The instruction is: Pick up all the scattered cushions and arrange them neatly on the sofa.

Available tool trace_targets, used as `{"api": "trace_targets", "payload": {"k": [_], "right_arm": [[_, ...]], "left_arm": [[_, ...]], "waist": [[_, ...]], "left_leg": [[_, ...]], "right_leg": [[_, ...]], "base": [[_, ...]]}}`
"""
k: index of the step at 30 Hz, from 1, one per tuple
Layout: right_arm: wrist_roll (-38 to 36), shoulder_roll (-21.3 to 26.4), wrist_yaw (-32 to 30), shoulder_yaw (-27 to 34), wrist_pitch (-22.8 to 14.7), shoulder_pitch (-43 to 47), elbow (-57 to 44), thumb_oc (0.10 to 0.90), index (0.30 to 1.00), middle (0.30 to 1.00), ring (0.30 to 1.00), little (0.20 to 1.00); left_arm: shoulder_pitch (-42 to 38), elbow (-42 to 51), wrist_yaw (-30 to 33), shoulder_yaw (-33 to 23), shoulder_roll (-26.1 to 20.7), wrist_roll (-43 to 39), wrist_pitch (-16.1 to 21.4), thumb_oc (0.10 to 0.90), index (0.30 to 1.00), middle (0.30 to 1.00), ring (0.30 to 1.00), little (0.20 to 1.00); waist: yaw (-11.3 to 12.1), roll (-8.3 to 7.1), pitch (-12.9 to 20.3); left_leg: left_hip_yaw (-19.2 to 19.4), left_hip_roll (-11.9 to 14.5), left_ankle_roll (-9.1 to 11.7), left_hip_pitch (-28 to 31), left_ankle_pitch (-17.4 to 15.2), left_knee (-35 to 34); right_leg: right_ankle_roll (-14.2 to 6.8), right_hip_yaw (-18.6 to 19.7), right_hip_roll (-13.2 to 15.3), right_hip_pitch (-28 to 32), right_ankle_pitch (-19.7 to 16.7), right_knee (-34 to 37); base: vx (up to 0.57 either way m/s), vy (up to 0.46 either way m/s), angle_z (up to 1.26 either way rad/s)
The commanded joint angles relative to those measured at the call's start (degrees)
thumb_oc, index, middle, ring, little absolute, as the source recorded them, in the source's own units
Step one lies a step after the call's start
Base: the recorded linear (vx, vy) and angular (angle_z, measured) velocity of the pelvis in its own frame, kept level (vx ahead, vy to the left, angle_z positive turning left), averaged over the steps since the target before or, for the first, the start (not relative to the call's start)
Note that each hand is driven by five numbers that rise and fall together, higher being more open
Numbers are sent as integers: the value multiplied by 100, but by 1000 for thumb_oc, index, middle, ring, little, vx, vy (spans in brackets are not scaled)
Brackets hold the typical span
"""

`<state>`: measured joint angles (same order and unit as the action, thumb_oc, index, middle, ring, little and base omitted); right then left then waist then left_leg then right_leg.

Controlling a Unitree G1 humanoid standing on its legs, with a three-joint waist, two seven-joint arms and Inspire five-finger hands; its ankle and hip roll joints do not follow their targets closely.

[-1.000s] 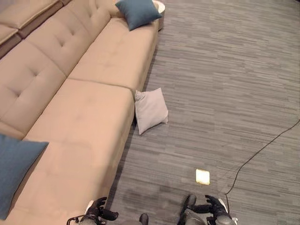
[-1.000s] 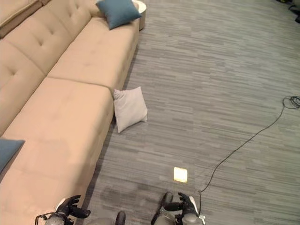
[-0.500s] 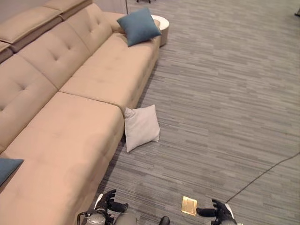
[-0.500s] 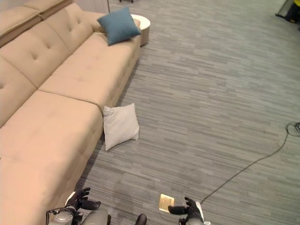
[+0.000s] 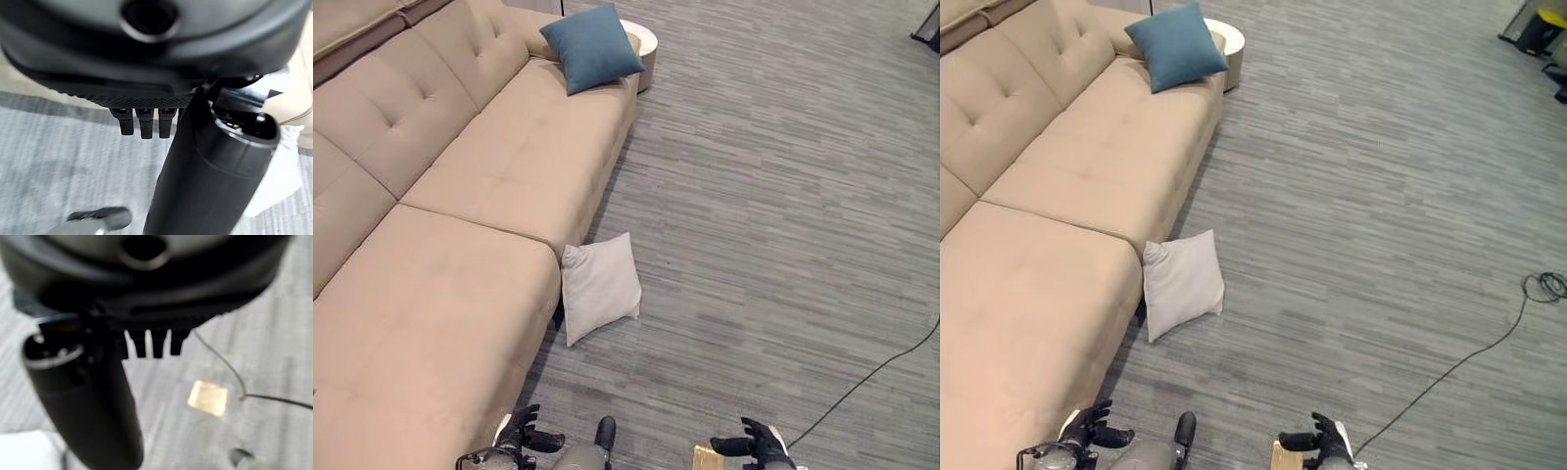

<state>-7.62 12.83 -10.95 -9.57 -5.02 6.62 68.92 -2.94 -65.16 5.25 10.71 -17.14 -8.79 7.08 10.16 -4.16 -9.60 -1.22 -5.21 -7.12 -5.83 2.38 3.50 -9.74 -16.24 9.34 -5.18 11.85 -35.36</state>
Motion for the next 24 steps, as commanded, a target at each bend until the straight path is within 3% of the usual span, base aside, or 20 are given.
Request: {"api": "trace_targets", "payload": {"k": [1,3,4,7,11,13,14,15,16,17,18,21,22,24], "right_arm": [[20,326,-14,29,-184,-51,-290,800,900,900,900,900],[1,372,5,-6,-185,-10,-297,800,900,900,900,900],[0,373,5,-7,-185,-10,-297,800,900,900,900,900],[-44,395,-5,2,-170,-22,-300,800,900,900,900,900],[20,406,15,-30,-168,-98,-273,800,900,900,900,900],[-25,440,-20,-19,-213,-199,-298,800,900,900,900,900],[-71,488,-32,5,-235,-174,-312,800,900,900,900,900],[-71,486,-32,5,-235,-171,-311,800,900,900,900,900],[-154,552,-81,13,-247,-116,-326,800,900,900,900,900],[-177,577,-90,-4,-257,-101,-319,800,900,900,900,900],[-177,577,-90,-4,-258,-99,-318,800,900,900,900,900],[-244,594,-91,54,-244,-165,-268,800,900,900,900,900],[-266,589,-104,84,-247,-207,-272,800,900,900,900,900],[-372,528,-159,171,-242,-279,-297,800,900,900,900,900]], "left_arm": [[10,120,6,-12,10,71,168,800,900,900,900,900],[6,66,8,-10,43,68,178,800,900,900,900,900],[7,65,8,-10,45,68,178,800,900,900,900,900],[-63,-39,36,42,86,57,203,800,900,900,900,900],[-17,-169,31,56,159,119,219,800,900,900,900,900],[-7,-129,-1,83,216,28,204,800,900,900,900,900],[-49,-106,-11,96,242,3,209,800,900,900,900,900],[-52,-107,-11,95,240,2,209,800,900,900,900,900],[-120,-42,2,154,276,-41,192,800,900,900,900,900],[-142,-42,3,163,292,-36,193,800,900,900,900,900],[-144,-42,3,163,292,-36,193,800,900,900,900,900],[-174,-97,-26,217,332,34,174,800,900,900,900,900],[-183,-125,-22,241,343,84,167,800,900,900,900,900],[-207,-102,-50,270,347,183,136,800,900,900,900,900]], "waist": [[115,186,144],[47,213,177],[47,222,167],[-169,222,126],[-247,152,231],[-269,117,250],[-246,115,164],[-264,101,178],[-207,72,24],[-221,40,9],[-222,44,11],[-232,-9,-13],[-252,-4,10],[-261,30,76]], "left_leg": [[-462,82,366,-112,-503,342],[-534,102,400,50,-581,197],[-537,109,402,68,-589,195],[-894,87,482,424,-748,51],[-995,151,577,617,-949,68],[-1012,355,834,498,-974,456],[-874,454,926,246,-892,922],[-888,436,922,220,-869,917],[-628,526,938,-272,-756,1657],[-450,567,919,-445,-710,1814],[-453,570,920,-458,-719,1834],[15,594,848,-709,-856,1524],[193,554,828,-817,-762,1299],[901,565,828,-1207,-229,776]], "right_leg": [[153,22,-279,-278,-997,1252],[242,172,-144,-336,-1053,2041],[244,168,-153,-313,-1055,2054],[162,733,-173,-789,-1515,2744],[196,682,-219,-550,-1554,3040],[304,474,-301,-307,-1466,3236],[343,360,-300,-181,-1435,3300],[338,347,-281,-200,-1443,3303],[450,219,-276,-40,-1384,3377],[495,114,-261,17,-1335,3425],[495,112,-265,15,-1336,3426],[520,-138,-325,297,-1177,3626],[519,-233,-356,355,-1137,3683],[555,-417,-552,565,-939,3797]], "base": [[191,-13,38],[196,-70,33],[213,-87,26],[318,-143,22],[239,-157,62],[219,-264,53],[62,-143,57],[10,-167,85],[8,-142,76],[12,-143,52],[57,-85,42],[132,-86,44],[216,-61,91],[320,18,105]]}}
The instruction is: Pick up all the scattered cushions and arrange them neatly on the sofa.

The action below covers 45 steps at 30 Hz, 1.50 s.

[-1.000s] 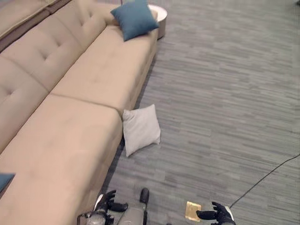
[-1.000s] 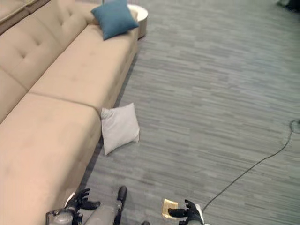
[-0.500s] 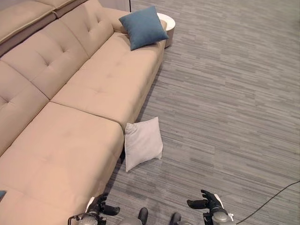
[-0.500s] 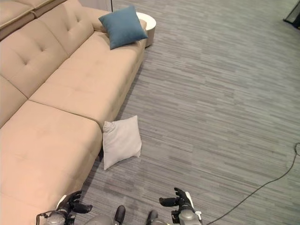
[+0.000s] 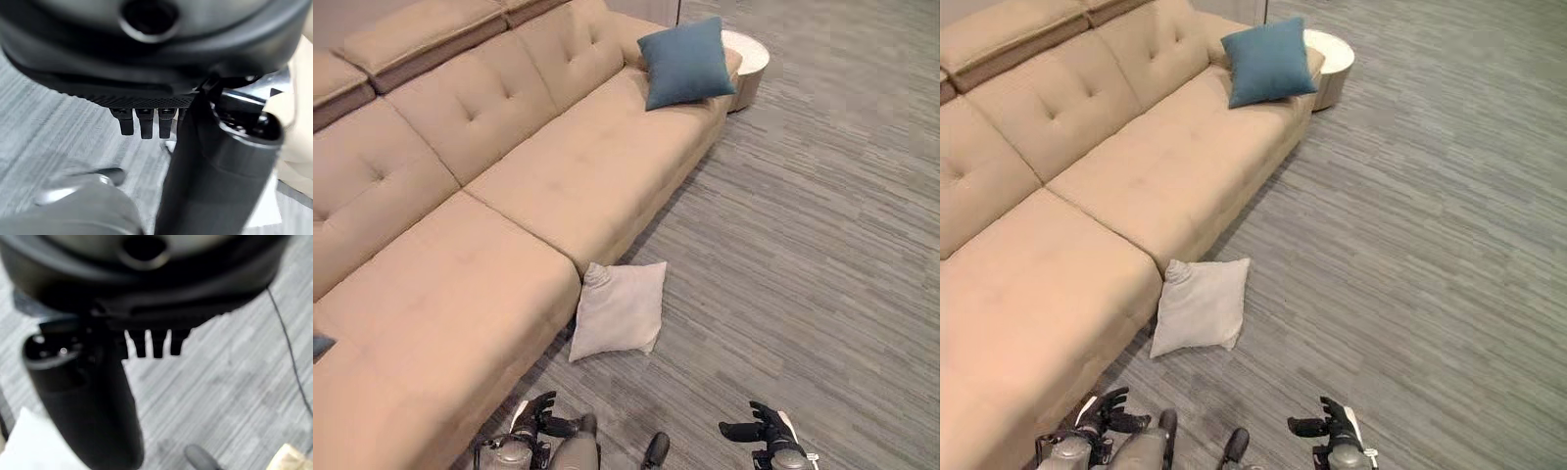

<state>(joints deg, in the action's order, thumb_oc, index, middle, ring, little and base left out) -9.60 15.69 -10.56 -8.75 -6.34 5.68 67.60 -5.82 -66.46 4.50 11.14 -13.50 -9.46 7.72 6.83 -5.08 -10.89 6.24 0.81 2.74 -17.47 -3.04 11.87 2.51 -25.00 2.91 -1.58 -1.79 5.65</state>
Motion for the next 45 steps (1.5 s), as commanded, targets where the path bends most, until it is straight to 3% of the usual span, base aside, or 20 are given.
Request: {"api": "trace_targets", "payload": {"k": [1,3,5,6,9,11,13,16,17,18,26,27,28,29,32,35,36,40,43,45], "right_arm": [[-142,187,-169,44,-95,-204,-158,800,900,900,900,900],[-111,114,-144,25,-90,-237,-148,800,900,900,900,900],[-23,19,-57,-2,-98,-163,-174,800,900,900,900,900],[23,26,-2,-34,-89,-80,-200,800,900,900,900,900],[-15,37,-4,-35,-125,24,-303,800,900,900,900,900],[-30,46,0,-30,-135,30,-320,800,900,900,900,900],[-43,96,-8,-33,-158,43,-340,800,900,900,900,900],[1,139,-7,-37,-153,35,-289,800,900,900,900,900],[67,245,-5,-106,-171,-13,-338,800,900,900,900,900],[86,272,7,-129,-171,-37,-345,800,900,900,900,900],[75,295,2,-126,-200,-145,-416,800,900,900,900,900],[45,312,-61,-104,-211,-83,-452,800,900,900,900,900],[-67,357,-234,-60,-235,128,-602,800,900,900,900,900],[-67,357,-234,-59,-234,133,-601,800,900,900,900,900],[-395,472,-584,-48,-321,838,-824,800,900,900,900,900],[-525,566,-799,-59,-357,1210,-978,800,900,900,900,900],[-623,628,-1110,-14,-421,1637,-1177,800,900,900,900,900],[-838,920,-1816,192,-722,2547,-1632,800,900,900,900,900],[-1031,1157,-2021,265,-893,3049,-1642,800,900,900,900,900],[-1048,1194,-2028,244,-905,3109,-1650,800,900,900,900,900]], "left_arm": [[134,32,3,174,-48,230,67,800,900,900,900,900],[196,6,-4,148,-85,240,41,800,900,900,900,900],[239,57,-24,-8,-244,173,39,800,900,900,900,900],[246,111,-27,-66,-313,132,41,800,900,900,900,900],[195,162,8,-22,-381,133,69,800,900,900,900,900],[195,170,20,-22,-375,126,83,800,900,900,900,900],[185,144,32,-16,-332,75,129,800,900,900,900,900],[179,30,36,2,-312,117,141,800,900,900,900,900],[244,-37,30,-47,-236,143,139,800,900,900,900,900],[266,-71,19,-57,-202,136,140,800,900,900,900,900],[242,-48,-16,112,-36,173,119,800,900,900,900,900],[150,-3,37,142,-42,114,131,800,900,900,900,900],[-103,240,203,177,-97,-203,206,800,900,900,900,900],[-108,239,202,176,-97,-204,206,800,900,900,900,900],[-710,723,562,194,-308,-964,471,800,900,900,900,900],[-952,1066,720,169,-471,-1267,591,800,900,900,900,900],[-1305,1377,947,153,-581,-1461,730,800,900,900,900,900],[-2255,1808,1516,161,-710,-1590,911,800,900,900,900,900],[-2890,1990,1764,299,-800,-1472,947,800,900,900,900,900],[-2959,2063,1794,333,-816,-1436,946,800,900,900,900,900]], "waist": [[152,117,250],[156,72,300],[295,-25,370],[309,26,331],[173,174,231],[140,195,234],[108,241,237],[95,181,281],[117,132,458],[121,128,489],[36,228,497],[14,261,389],[-14,334,14],[-19,332,36],[-28,469,-480],[-33,514,-586],[-100,565,-767],[-303,671,-1062],[-436,683,-1063],[-450,687,-1051]], "left_leg": [[129,-88,-194,81,322,-250],[-22,-179,-247,240,309,-341],[-51,-236,-444,599,115,-508],[-96,-220,-544,750,53,-555],[-361,-238,-643,909,48,-625],[-436,-271,-646,950,59,-668],[-598,-288,-608,1091,55,-841],[-689,-377,-582,1135,30,-859],[-730,-344,-419,1239,129,-1082],[-760,-310,-353,1268,164,-1111],[-879,-222,-177,1429,396,-1542],[-916,-224,-164,1309,415,-1504],[-940,-245,-158,769,429,-1216],[-943,-248,-159,726,422,-1191],[-858,-307,-150,-645,376,-269],[-783,-255,-145,-1373,151,260],[-751,-229,-171,-2247,110,743],[-758,-194,-230,-3864,78,1311],[-772,-162,-263,-4666,116,1362],[-770,-168,-263,-4761,135,1340]], "right_leg": [[-665,497,11,309,530,-379],[-681,504,25,350,599,-529],[-903,481,255,252,627,-1318],[-1075,500,460,-50,435,-2055],[-1117,932,348,-584,321,-2871],[-1079,1044,287,-621,354,-2754],[-992,1151,411,-628,423,-2103],[-999,1312,440,-465,358,-1518],[-986,1140,314,-103,250,-806],[-954,1056,278,26,233,-630],[-907,724,194,337,219,-145],[-900,684,213,238,234,-213],[-855,668,301,-287,253,-529],[-854,665,305,-325,260,-549],[-672,709,515,-1868,384,-1751],[-672,840,627,-2655,609,-2351],[-639,940,724,-3559,685,-2877],[-631,1217,831,-5319,793,-3693],[-667,1381,844,-6182,763,-3885],[-677,1400,852,-6304,763,-3908]], "base": [[384,108,84],[322,165,-7],[325,284,-44],[176,235,1],[101,112,10],[101,4,77],[129,-59,70],[114,-98,50],[174,-240,40],[152,-233,21],[23,-59,2],[-336,-28,16],[-328,-14,39],[-493,2,40],[-303,23,10],[-190,32,-27],[-225,25,6],[-192,13,-10],[-5,-12,-11],[-9,-7,-9]]}}
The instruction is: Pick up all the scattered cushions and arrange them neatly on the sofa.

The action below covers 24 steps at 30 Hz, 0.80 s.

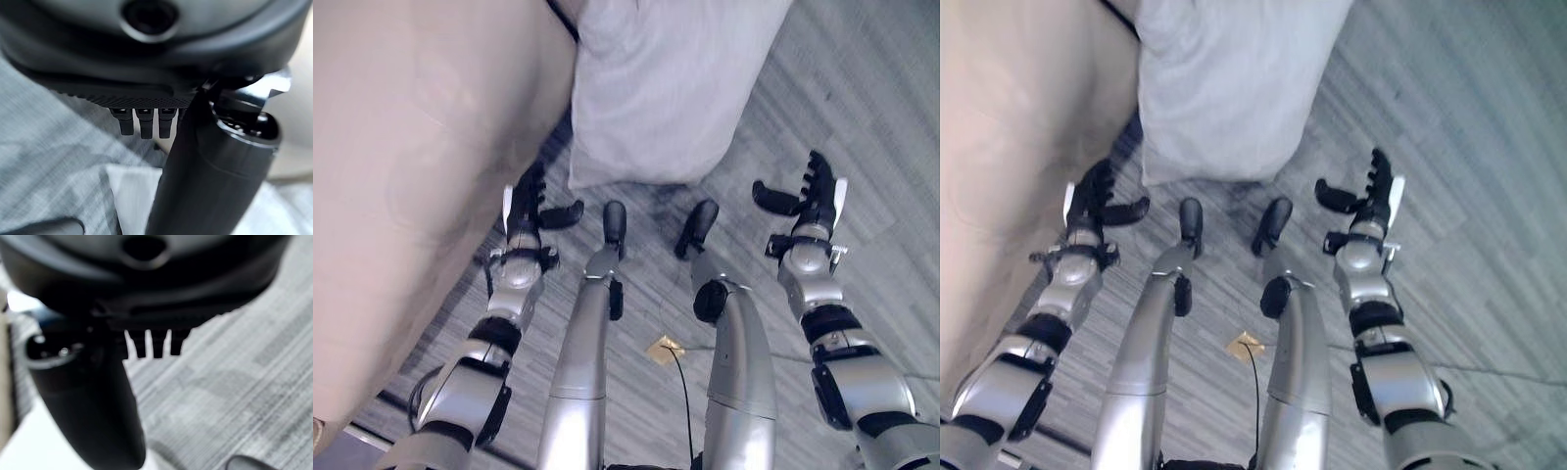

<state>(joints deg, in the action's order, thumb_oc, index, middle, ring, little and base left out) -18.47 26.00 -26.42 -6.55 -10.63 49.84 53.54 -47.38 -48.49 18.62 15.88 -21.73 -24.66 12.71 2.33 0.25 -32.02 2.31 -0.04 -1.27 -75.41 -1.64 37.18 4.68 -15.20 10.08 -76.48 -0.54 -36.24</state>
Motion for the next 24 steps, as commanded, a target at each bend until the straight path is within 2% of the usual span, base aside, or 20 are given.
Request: {"api": "trace_targets", "payload": {"k": [1,7,13,19,24], "right_arm": [[-167,187,-451,11,-487,-1254,-260,800,900,900,900,900],[-203,352,-516,-66,-568,-945,-190,800,900,900,900,900],[-342,479,-539,-173,-674,-547,-281,800,900,900,900,900],[-407,522,-648,-351,-845,-126,-754,800,900,900,900,900],[-377,390,-745,-467,-898,73,-1115,800,900,900,900,900]], "left_arm": [[1125,325,424,-101,0,125,443,800,900,900,900,900],[589,290,628,101,-34,354,409,800,900,900,900,900],[-32,140,809,281,-245,383,389,800,900,900,900,900],[-813,-166,1249,371,-569,568,211,800,900,900,900,900],[-1317,-213,1461,393,-482,239,227,800,900,900,900,900]], "waist": [[-11,162,1060],[-83,185,1117],[-165,158,1193],[-294,65,1221],[-368,-2,1139]], "left_leg": [[-381,-89,135,962,15,-1226],[-383,-39,147,671,89,-1442],[-394,-26,140,284,29,-1279],[-405,-49,70,-343,-287,-518],[-411,-75,17,-666,-463,-73]], "right_leg": [[-898,439,127,1099,640,272],[-971,498,136,716,617,352],[-1009,561,131,326,639,230],[-1005,648,114,-275,773,-314],[-1008,749,100,-571,832,-587]], "base": [[0,0,0],[7,-11,4],[55,3,-1],[72,49,-3],[74,75,-9]]}}
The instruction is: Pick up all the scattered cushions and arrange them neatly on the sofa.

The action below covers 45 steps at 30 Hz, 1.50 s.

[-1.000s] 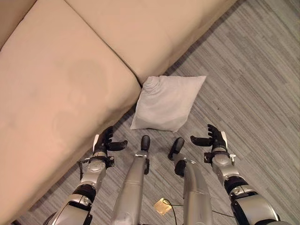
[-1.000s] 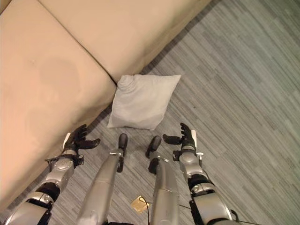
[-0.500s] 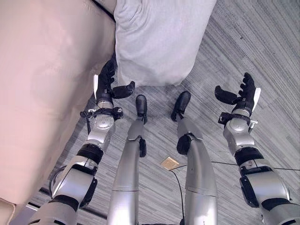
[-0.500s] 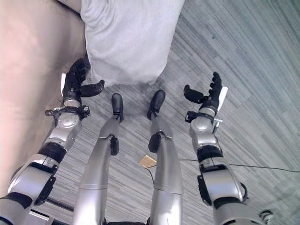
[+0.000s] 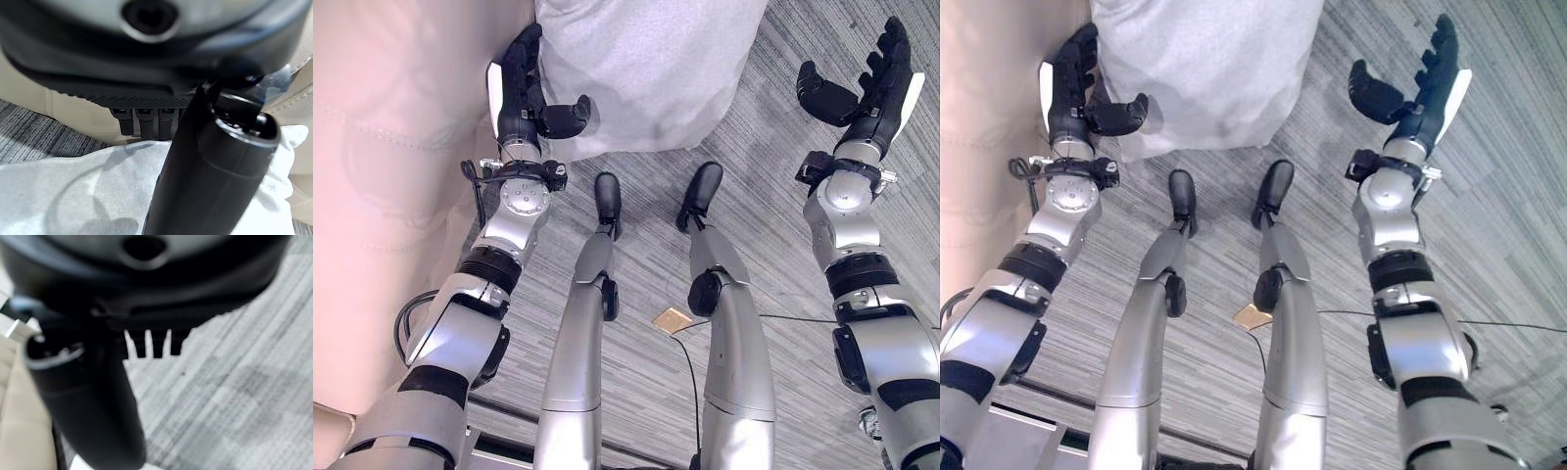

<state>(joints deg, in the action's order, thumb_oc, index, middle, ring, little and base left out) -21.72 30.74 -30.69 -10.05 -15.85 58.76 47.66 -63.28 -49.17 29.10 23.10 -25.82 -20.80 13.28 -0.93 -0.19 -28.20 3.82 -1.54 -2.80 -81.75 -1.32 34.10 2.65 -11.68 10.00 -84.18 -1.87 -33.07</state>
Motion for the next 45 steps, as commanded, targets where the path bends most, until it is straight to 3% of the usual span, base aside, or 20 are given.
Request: {"api": "trace_targets", "payload": {"k": [1,8,9,10,17,28,38,42,45], "right_arm": [[-46,-97,-329,-151,-377,-769,-544,800,900,900,900,900],[-129,-59,-237,-397,-279,-416,-282,800,900,900,900,900],[-132,-50,-235,-411,-281,-411,-290,800,900,900,900,900],[-127,-40,-234,-436,-284,-403,-311,800,900,900,900,900],[-41,68,-286,-423,-294,-485,-427,800,900,900,900,900],[123,143,-219,-153,-278,-975,-646,800,900,900,900,900],[166,-66,216,9,-379,-1617,-907,800,900,900,900,900],[187,-398,623,-90,-464,-2100,-1215,800,900,900,900,900],[217,-535,803,-128,-461,-2351,-1291,800,900,900,900,900]], "left_arm": [[186,-114,400,-281,-49,-172,172,800,900,900,900,900],[-473,262,219,166,493,-485,245,800,900,900,900,900],[-509,318,217,195,562,-519,253,637,655,655,655,655],[-558,392,243,227,640,-533,268,400,300,300,300,300],[-669,677,311,227,887,-693,375,400,300,300,300,300],[-324,1464,258,-131,692,-809,504,400,300,300,300,300],[459,3184,-344,-39,426,-6,480,400,300,300,300,300],[1196,4120,-813,-87,53,288,578,400,300,300,300,300],[1641,4418,-1038,-155,-125,287,633,400,300,300,300,300]], "waist": [[-52,36,754],[-105,49,858],[-111,51,866],[-115,51,879],[-126,114,927],[-41,332,1095],[120,689,1014],[184,951,1042],[225,1062,1104]], "left_leg": [[-550,65,165,-71,-516,277],[-532,-51,156,-339,-582,408],[-532,-54,157,-371,-590,444],[-546,-54,155,-406,-605,473],[-521,-1,169,-462,-627,517],[-511,4,204,-136,-469,22],[-558,-45,401,1310,52,-1399],[-574,-56,621,2381,363,-2182],[-579,-37,689,2876,458,-2455]], "right_leg": [[-805,406,116,168,971,-909],[-782,519,122,-83,1046,-1010],[-780,525,117,-117,1049,-1030],[-778,534,111,-148,1054,-1044],[-804,561,57,-250,1046,-1121],[-843,469,46,26,954,-907],[-913,281,-23,1248,750,-113],[-905,151,0,2183,625,455],[-892,88,11,2610,600,696]], "base": [[63,85,-15],[36,44,-5],[0,0,0],[0,0,0],[2,-6,0],[-17,-36,0],[-65,-59,11],[-63,-63,6],[-7,-27,3]]}}
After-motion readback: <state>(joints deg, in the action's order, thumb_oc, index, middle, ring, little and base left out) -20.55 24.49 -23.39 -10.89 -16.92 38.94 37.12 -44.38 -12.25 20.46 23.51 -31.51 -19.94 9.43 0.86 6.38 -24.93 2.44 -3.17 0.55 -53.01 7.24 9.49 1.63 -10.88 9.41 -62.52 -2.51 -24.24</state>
